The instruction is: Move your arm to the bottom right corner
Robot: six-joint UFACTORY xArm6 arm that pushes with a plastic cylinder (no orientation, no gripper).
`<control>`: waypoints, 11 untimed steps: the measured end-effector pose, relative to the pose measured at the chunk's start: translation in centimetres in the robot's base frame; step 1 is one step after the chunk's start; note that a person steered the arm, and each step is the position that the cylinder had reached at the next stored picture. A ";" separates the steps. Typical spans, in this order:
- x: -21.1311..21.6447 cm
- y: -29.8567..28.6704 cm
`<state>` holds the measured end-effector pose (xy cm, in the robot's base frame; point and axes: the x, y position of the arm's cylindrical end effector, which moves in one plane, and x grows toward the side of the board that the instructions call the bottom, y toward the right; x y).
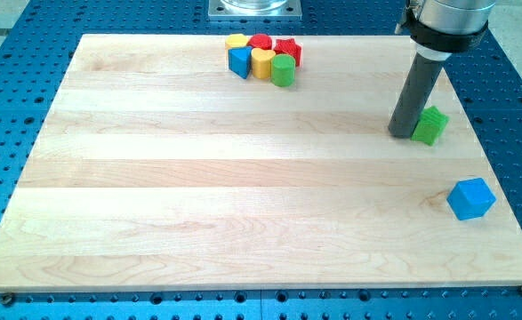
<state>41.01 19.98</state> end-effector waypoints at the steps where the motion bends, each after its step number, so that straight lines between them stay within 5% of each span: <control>1: 0.0 0.6; 4: 0.0 -2.5; 7: 5.3 -13.0; 9: 18.5 -8.8; 11: 20.1 -0.1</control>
